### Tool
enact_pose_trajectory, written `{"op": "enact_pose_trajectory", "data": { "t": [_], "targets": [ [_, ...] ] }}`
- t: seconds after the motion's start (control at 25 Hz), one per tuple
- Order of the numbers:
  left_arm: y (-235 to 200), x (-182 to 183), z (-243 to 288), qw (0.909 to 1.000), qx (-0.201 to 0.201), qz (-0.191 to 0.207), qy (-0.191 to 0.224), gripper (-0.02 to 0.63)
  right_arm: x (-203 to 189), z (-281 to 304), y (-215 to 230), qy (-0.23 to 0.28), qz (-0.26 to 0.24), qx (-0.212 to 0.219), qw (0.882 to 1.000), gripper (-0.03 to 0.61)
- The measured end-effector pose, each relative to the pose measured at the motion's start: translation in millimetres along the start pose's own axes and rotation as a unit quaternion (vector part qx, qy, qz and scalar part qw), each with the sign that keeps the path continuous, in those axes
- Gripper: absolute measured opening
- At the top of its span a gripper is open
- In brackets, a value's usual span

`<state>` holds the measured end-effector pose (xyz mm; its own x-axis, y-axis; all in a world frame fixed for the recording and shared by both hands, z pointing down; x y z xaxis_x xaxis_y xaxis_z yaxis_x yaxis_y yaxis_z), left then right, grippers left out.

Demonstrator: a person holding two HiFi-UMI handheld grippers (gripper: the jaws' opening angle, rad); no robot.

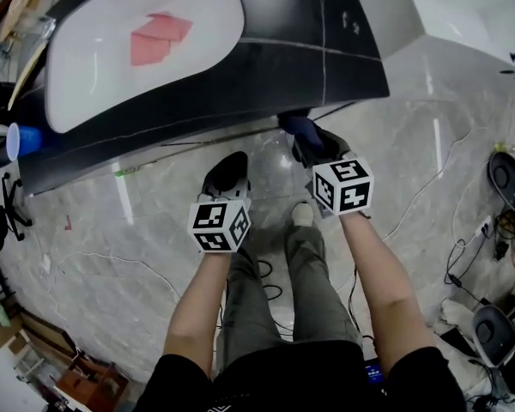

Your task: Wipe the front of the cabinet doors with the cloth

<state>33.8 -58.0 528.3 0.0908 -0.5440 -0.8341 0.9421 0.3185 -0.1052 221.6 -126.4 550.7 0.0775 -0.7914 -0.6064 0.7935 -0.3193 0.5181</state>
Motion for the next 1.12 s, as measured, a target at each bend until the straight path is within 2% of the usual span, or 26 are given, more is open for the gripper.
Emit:
{"op": "enact_pose_trajectory", "data": {
  "t": [0.28, 0.48, 0.76, 1.12],
  "targets": [
    [30.0, 7.0, 24.7, 0.9998, -0.019, 0.01, -0.003, 0.015, 8.6, -22.2, 44.1, 0.013, 0.015, -0.023, 1.0, 0.117],
    [42.0, 11.3, 35.3, 0.9996, -0.026, 0.013, -0.001, 0.015, 9.7, -32.8, 56.1, 0.019, 0.025, -0.027, 0.999, 0.118],
    [36.4, 8.0, 26.3, 0.9996, -0.024, 0.012, -0.001, 0.015, -7.8, -35.9, 34.2, 0.012, 0.033, -0.008, 0.999, 0.117],
    [-10.7, -10.9, -12.3, 1.0, 0.009, -0.003, -0.002, 0.015, -39.8, -8.2, -19.5, -0.02, 0.027, 0.017, 0.999, 0.117]
  ]
}}
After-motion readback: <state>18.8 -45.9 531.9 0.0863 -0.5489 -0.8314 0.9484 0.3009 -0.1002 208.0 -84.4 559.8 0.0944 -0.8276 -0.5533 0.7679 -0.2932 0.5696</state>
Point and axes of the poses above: the fingertips, and each gripper's own axes: z forward along the fingers, y to its right, x out of its top, the point moved 7 cm from there along -z, backward along the fingers, and after that the axes turned 15 degrees about z, right-handed, at the moved point
